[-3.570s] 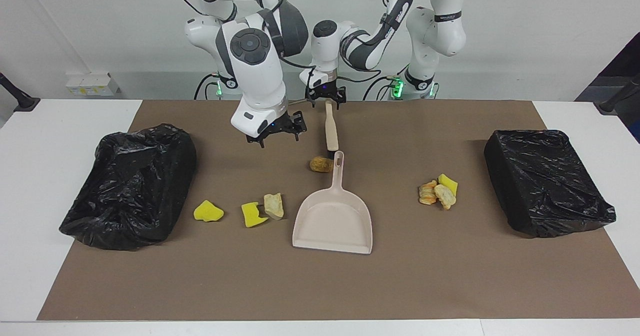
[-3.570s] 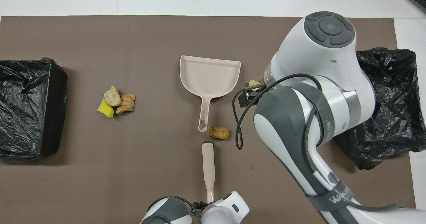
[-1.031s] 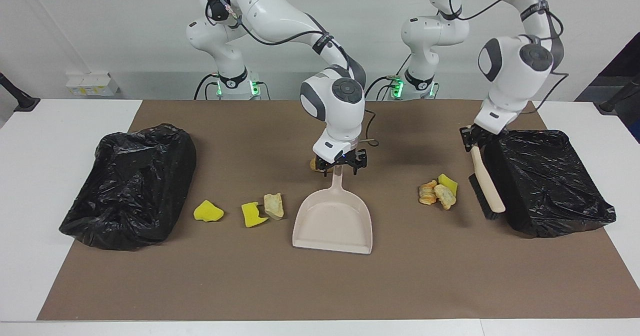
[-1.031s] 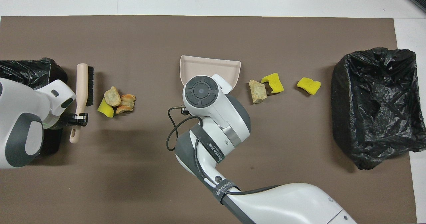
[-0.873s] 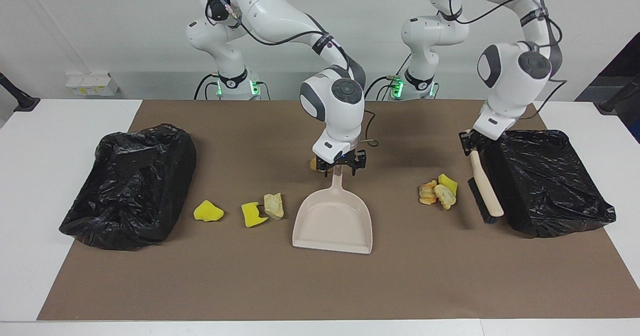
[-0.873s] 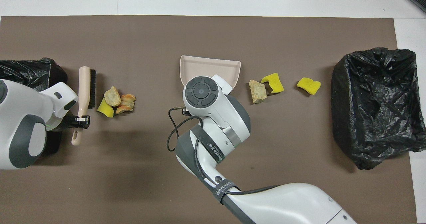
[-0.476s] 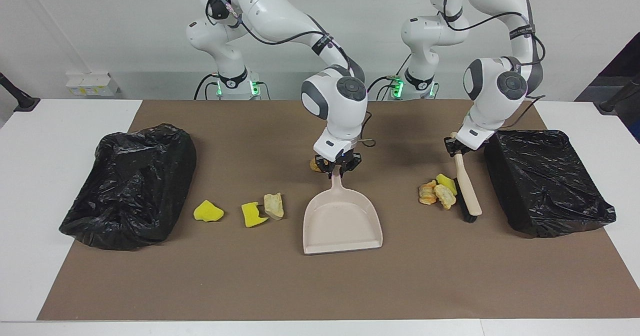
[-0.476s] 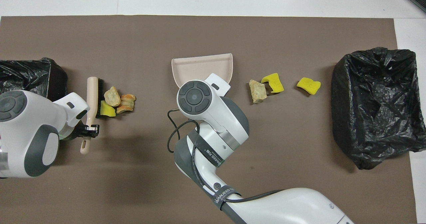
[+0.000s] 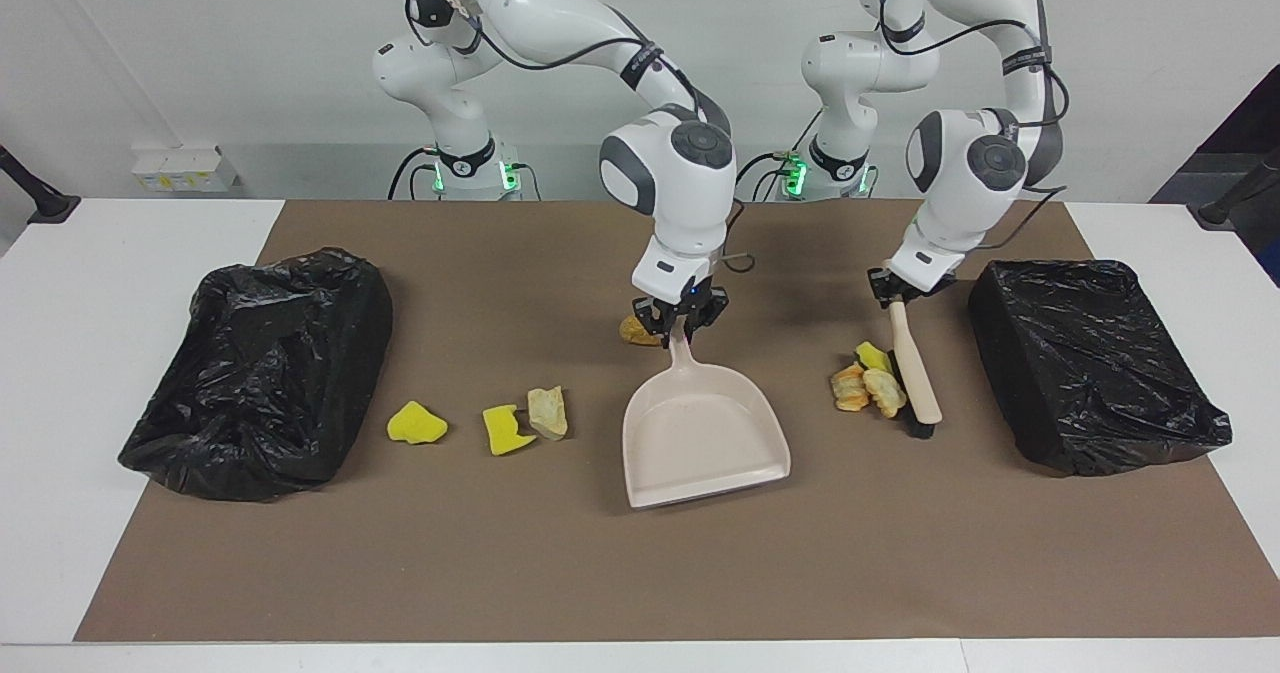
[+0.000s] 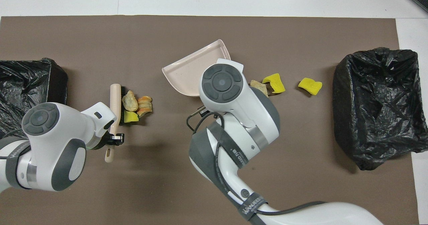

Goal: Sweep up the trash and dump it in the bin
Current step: 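Sweep crusts and sponges into the dustpan with the left gripper's brush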

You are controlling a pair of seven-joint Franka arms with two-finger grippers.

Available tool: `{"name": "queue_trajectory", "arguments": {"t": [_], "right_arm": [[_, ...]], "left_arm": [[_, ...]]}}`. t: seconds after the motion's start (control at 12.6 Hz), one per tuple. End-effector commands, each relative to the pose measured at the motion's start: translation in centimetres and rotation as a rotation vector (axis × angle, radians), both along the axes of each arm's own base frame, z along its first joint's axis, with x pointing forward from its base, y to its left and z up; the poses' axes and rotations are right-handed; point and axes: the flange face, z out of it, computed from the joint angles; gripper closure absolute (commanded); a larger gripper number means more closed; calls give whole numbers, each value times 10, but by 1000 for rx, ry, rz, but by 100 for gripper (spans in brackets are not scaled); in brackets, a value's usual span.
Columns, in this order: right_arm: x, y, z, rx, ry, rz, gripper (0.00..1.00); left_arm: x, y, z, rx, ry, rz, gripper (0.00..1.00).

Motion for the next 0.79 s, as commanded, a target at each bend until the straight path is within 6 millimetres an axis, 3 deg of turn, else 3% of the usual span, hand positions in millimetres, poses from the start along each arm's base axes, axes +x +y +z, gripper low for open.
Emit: {"name": "queue_trajectory", "arguments": {"t": [0.0,0.16,0.32,0.48,0.71], "right_arm": [[0,-19,1,-1,64,260,100],[-1,-31,-3,-13,93,461,100],[-4,-37,-9,-26,103,673,100],[-8,-38,-16,-55,97,857,100],[-18,-17,-37,-138,124,971,100]], "left_arm": [[-14,-14,4,-36,-14,7,100],[-7,-16,7,-41,-20,27,100],[12,-4,30,-54,-63,54,100],[29,40,44,-58,-101,132,100],[18,52,28,-52,-76,133,100]]}}
